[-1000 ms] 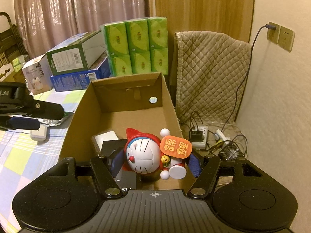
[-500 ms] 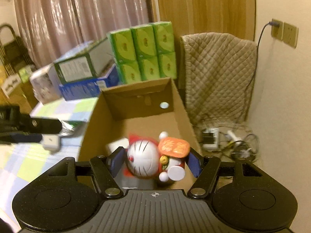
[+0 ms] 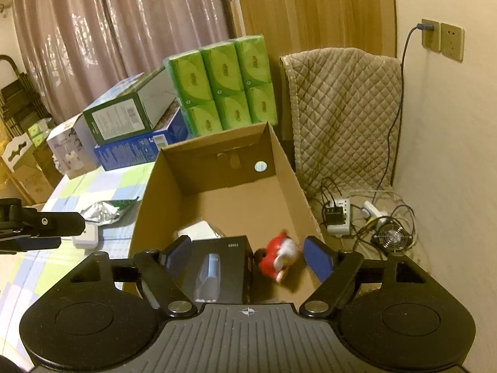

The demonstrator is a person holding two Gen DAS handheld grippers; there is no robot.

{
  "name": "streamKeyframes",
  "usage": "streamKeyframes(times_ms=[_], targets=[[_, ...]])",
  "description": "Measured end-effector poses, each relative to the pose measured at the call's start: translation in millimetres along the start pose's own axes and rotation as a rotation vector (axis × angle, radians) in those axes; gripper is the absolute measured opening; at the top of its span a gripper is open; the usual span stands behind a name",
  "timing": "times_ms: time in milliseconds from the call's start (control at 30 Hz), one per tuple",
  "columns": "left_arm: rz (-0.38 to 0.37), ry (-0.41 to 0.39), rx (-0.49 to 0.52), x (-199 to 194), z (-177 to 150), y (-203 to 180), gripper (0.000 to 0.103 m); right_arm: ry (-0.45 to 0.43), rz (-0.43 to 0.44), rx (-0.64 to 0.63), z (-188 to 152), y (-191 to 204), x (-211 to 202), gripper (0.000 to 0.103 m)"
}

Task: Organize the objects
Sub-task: 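Lower the FLYCO box with the left gripper while the right gripper lowers Doraemon into the box, then withdraw both open grippers from the box back over the table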

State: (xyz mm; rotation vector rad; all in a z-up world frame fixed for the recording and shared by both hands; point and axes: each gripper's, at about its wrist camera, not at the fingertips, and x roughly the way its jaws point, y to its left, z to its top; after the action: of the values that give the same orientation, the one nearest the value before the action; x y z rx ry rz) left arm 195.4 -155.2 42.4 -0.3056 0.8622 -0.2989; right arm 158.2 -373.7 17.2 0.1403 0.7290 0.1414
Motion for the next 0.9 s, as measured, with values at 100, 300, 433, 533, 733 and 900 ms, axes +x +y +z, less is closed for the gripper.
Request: streamKeyframes(times_ms=[100,300,433,533,733,900], targets=[[0.003,0.003,-0.004,-3,-4,4,0.084,0.007,-0.012,-0.004,-3,4,-3,0.076],[0.009,-0.006,-0.007,-14,-11,9,0.086,0.012,-0.014,-0.022,-8,14,-12,0.076],[0.011,-0.014,-0.003,-23,-16,11,0.087,0.01,-0.011,-0.033,-11,23,-19,0.076],[0.011,-0.021,-0.002,-31,-19,14,0.088,0.009,-0.01,-0.038,-14,30,-25,0.076],[0.04,-0.056,0.052,-53,-33,25,0.095,0.01,0.005,-0.055,-23,51,-34,0.076],[0.084,-0.065,0.051,-72,-49,51,0.097,0.019,0.035,-0.079,-31,78,-37,0.077]])
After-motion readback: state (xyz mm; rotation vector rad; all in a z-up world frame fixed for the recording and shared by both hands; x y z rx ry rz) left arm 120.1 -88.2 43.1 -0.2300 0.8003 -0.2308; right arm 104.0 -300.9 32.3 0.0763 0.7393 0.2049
